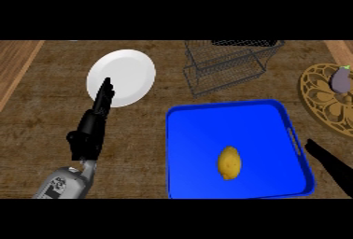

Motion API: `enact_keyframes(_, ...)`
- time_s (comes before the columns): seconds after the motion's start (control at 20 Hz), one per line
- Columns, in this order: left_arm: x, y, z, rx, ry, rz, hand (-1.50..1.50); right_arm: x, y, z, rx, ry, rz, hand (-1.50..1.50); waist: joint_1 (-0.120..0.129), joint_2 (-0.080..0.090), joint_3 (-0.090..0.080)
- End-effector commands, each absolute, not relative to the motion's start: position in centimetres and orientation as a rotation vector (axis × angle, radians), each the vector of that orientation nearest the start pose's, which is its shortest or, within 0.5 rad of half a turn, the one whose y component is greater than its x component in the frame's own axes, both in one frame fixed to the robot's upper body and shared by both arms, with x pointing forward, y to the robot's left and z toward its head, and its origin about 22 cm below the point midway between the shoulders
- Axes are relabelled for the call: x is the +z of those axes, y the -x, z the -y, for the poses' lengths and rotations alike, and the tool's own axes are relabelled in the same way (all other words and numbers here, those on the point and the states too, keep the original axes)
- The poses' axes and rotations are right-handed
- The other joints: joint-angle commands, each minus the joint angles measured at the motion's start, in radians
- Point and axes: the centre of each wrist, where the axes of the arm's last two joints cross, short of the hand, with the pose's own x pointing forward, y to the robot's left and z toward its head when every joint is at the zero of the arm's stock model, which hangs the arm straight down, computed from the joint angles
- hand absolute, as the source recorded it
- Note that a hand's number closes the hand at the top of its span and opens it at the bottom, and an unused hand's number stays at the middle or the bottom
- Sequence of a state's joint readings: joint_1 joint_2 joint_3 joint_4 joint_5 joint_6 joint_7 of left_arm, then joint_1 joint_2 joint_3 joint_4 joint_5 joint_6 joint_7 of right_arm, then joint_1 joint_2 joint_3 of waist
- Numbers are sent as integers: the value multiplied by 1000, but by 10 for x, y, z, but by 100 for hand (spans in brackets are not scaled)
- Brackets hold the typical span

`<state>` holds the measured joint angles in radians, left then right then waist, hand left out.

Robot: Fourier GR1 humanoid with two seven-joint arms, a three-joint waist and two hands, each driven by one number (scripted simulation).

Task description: Pick the lemon from the tray and place it in the tiered basket

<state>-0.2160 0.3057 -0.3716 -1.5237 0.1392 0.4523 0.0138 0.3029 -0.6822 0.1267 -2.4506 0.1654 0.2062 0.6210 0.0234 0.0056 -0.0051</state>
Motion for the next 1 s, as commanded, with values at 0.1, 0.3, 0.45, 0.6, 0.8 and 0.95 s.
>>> enact_keyframes(0.1,30,-280,-189,-115,-175,1664,0,187,-125,214,970,603,1285,-150,-1,-2,0)
enact_keyframes(0.3,38,-271,-197,-117,-180,1661,0,191,-137,202,1018,620,1177,-150,-4,-7,2)
enact_keyframes(0.45,31,-267,-188,-133,-163,1660,0,187,-145,183,1026,610,1124,-150,-10,-7,3)
enact_keyframes(0.6,32,-273,-202,-114,-195,1666,0,175,-146,170,1062,630,1097,-150,-15,-7,3)
enact_keyframes(0.8,21,-266,-210,-107,-181,1658,0,177,-140,170,1068,673,1072,-150,-24,-8,3)
enact_keyframes(0.95,26,-271,-208,-98,-193,1673,0,169,-155,169,1084,730,1044,-150,-23,-7,3)
